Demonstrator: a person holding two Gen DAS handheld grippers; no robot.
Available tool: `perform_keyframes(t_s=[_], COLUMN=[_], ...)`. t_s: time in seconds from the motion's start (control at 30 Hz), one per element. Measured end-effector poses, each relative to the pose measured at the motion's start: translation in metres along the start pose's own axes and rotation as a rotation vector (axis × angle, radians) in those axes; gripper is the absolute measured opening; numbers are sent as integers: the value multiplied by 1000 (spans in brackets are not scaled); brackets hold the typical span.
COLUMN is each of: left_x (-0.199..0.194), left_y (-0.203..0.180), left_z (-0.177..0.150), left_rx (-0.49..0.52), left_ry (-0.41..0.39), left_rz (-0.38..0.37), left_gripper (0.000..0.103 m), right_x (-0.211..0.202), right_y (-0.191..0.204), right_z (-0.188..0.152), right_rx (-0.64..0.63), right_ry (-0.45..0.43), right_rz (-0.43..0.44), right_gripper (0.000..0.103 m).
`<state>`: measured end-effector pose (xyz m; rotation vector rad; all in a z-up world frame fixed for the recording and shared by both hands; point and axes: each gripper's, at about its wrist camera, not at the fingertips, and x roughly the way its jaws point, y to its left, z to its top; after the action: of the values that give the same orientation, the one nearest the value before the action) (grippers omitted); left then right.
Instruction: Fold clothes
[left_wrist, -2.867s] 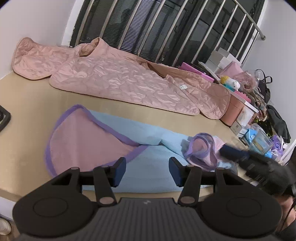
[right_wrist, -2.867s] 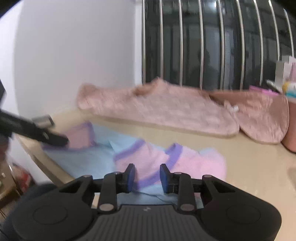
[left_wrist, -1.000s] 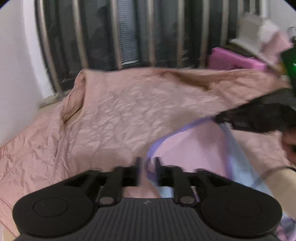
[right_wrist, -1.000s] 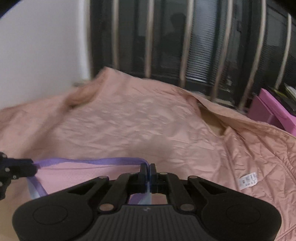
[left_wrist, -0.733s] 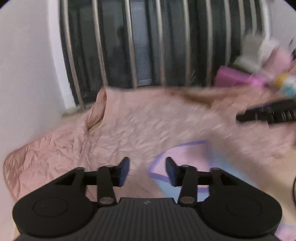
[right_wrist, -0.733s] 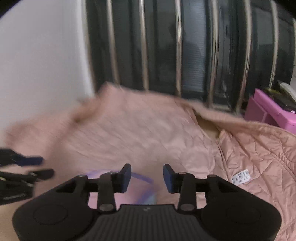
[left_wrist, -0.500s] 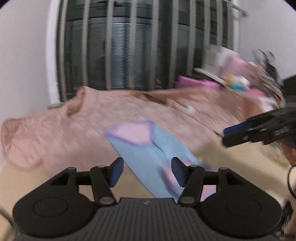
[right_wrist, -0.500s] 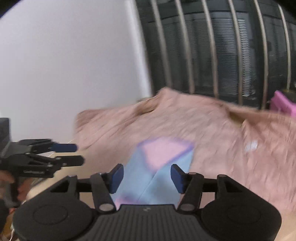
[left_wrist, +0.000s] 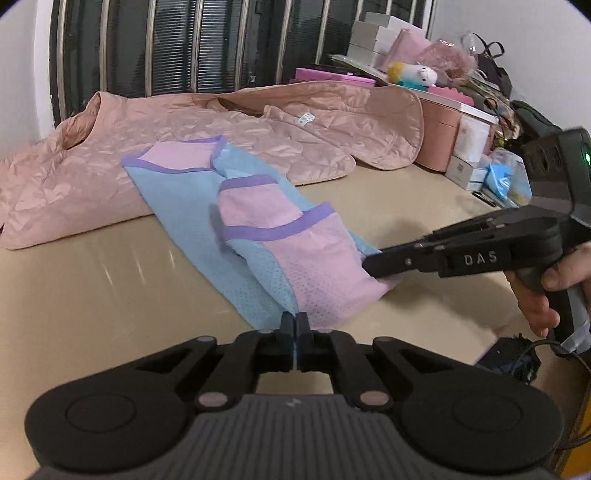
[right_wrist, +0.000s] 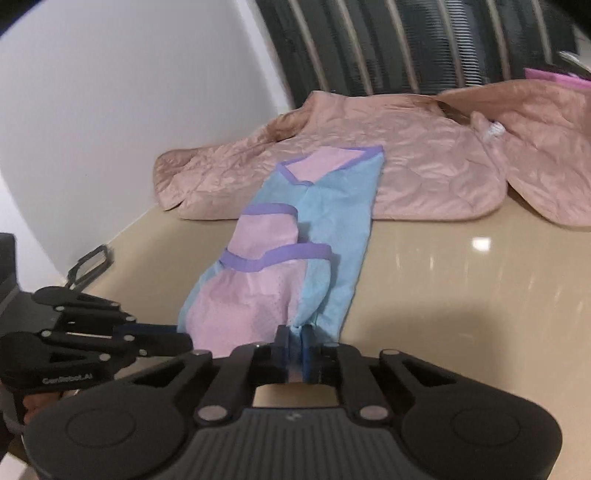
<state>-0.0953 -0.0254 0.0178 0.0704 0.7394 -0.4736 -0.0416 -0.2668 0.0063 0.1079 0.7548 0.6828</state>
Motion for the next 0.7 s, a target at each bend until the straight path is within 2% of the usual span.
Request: perform_keyframes(t_s=[0.2,0.27,0.3,0.37,0.4,0.43,0.47,0.5,0.57,0.6,0.7], left_x=[-48,-70,-78,-91,-94,-95,-93,-90,-81,-76,-66], left_y=[8,11,13,14,14,13,10,6,-1,-3,-5], left_z=[-31,-41,-43,-49,-50,-51,-53,-55,-60,-62,-67], left_rx=[62,89,96,136,150,166,193,232,304,331,378], left_ry=[43,11,-9,-59,-77,-85,-86,-87,-94,-92,-91], left_rz=[-69,-74,-68,-82,-89,-97,-99,-96,-73,-50,-46], left_gripper=[0,5,7,29,34,39,39,39,39,39,39], right_x=[-23,-39,-49,-67,-76,-85,-93,-87,-70,-63,-47], right_y=[41,61,68,81,88,95,101,104,103,102,97], right_z=[-27,-38,-41,-48,-52,-55,-59,-64,-70,-73,-82], right_rx=[37,17,-49,-182,-248,-314,-381,-444,-493,-505,-540], right_ry=[9,11,-18,-75,-104,-133,-156,-137,-78,-70,-54], right_rz=[12,9,13,21,25,29,33,32,41,43,30], right_gripper=[3,5,9,24,42,53,54,54,51,44,31])
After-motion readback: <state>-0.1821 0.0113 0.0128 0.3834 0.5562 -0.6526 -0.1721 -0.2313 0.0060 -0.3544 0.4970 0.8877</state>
